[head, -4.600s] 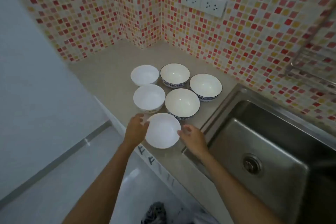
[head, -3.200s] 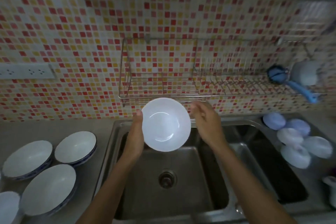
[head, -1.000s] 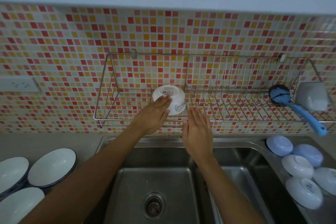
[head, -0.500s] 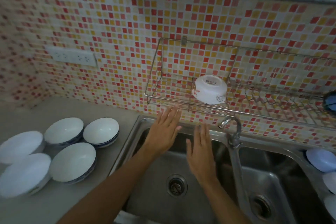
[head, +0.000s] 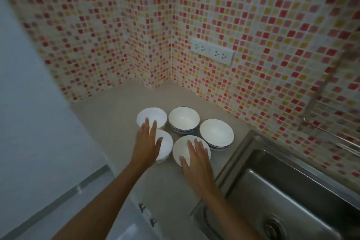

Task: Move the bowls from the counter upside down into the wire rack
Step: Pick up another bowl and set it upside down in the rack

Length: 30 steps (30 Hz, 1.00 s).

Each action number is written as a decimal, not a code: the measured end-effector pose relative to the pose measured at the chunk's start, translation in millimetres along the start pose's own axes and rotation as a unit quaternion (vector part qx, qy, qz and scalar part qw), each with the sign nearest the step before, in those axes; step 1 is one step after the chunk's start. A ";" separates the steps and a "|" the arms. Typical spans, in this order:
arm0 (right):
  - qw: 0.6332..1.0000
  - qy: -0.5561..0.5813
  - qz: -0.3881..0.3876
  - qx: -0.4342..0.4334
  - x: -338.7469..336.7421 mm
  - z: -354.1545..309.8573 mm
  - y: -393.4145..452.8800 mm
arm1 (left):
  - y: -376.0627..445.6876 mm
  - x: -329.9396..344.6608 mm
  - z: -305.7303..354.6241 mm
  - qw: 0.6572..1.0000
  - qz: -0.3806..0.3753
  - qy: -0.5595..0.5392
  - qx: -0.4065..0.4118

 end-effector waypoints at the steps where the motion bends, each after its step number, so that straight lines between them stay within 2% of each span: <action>1: 1.000 -0.010 -0.024 -0.008 10.8 -12.3 11.7 | 1.2 -2.0 -20.9 0.999 -0.008 0.002 -0.037; 4: 0.997 -0.054 -0.054 -0.011 38.3 -40.3 42.3 | 1.3 3.2 -69.7 0.990 -0.052 -0.005 -0.132; 9: 0.989 -0.124 -0.065 0.049 66.4 -55.9 77.3 | 1.8 23.5 -104.7 0.968 -0.127 -0.097 -0.194; 13: 0.983 -0.156 -0.066 0.072 74.8 -61.9 88.5 | 7.5 37.7 -113.6 0.950 -0.174 -0.153 -0.210; 16: 0.989 -0.116 -0.040 0.078 78.3 -64.2 90.2 | 9.9 43.6 -113.5 0.940 -0.187 -0.213 -0.191; 19: 0.992 -0.015 -0.019 0.123 82.0 -64.4 88.2 | 6.9 45.9 -112.5 0.932 -0.172 -0.247 -0.203; 22: 0.987 0.065 0.024 0.144 75.1 -67.3 84.6 | 4.4 41.5 -109.3 0.935 -0.127 -0.259 -0.208; 26: 0.983 0.096 0.089 0.131 51.0 -65.9 81.1 | 9.5 16.4 -82.3 0.915 -0.080 -0.330 -0.216; 30: 0.973 0.130 0.125 0.148 19.9 -47.9 72.6 | 23.4 -9.1 -37.2 0.898 -0.052 -0.404 -0.168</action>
Point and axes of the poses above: each hand's wrist, its own y-axis towards the middle knuckle, its own x-axis out of the palm, z = x × y, the point moved 3 cm from there along y, towards the middle knuckle, and after that the axes turned 3 degrees about y, right-handed, at the moved point
